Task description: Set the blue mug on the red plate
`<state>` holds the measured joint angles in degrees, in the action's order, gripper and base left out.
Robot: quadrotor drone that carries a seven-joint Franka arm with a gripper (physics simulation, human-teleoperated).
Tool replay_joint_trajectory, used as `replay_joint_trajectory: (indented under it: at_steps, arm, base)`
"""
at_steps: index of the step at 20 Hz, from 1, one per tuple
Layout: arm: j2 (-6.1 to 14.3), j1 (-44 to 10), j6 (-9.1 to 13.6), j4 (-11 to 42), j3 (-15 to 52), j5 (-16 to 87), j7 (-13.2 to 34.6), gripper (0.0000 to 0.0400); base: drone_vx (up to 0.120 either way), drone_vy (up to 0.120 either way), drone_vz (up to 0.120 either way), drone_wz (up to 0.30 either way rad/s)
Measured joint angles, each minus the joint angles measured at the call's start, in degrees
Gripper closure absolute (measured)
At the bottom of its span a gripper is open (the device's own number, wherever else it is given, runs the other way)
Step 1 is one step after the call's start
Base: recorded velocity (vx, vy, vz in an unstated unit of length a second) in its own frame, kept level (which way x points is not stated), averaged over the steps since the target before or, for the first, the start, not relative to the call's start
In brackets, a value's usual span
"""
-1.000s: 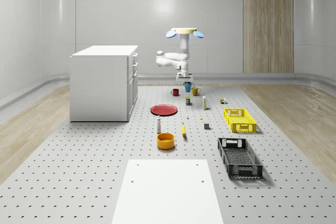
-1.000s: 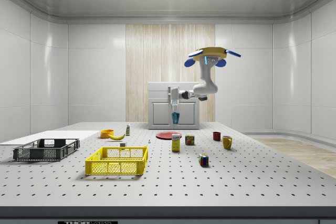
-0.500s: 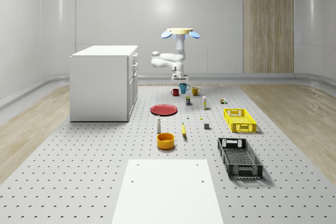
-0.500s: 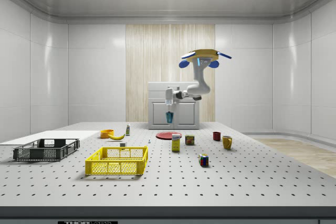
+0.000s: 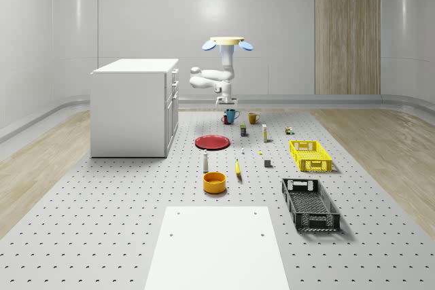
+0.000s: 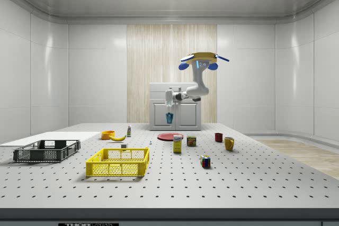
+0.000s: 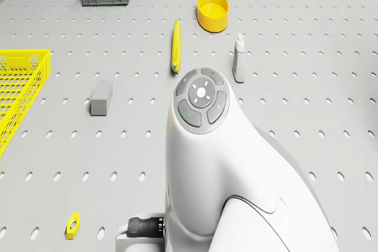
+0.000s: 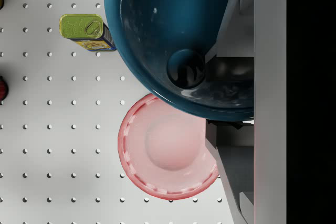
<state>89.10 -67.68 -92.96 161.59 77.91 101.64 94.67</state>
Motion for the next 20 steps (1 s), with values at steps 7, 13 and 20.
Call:
replay_joint_trajectory:
  at_steps: [7,13,20]
  arm:
    - [0.25,-0.06,-0.23,-0.01,0.02,-0.10,0.04,0.0300]
    - [0.44,-0.04,-0.41,-0.02,0.04,-0.18,0.01,0.0300]
    - [0.97,3.32,-0.94,-0.36,0.16,-0.48,-3.71,0.0300]
  base:
    - [0.000,-0.120,-0.120,0.000]
    - [0.000,-0.100,0.000,0.000]
    - [0.000,0.000,0.000,0.000]
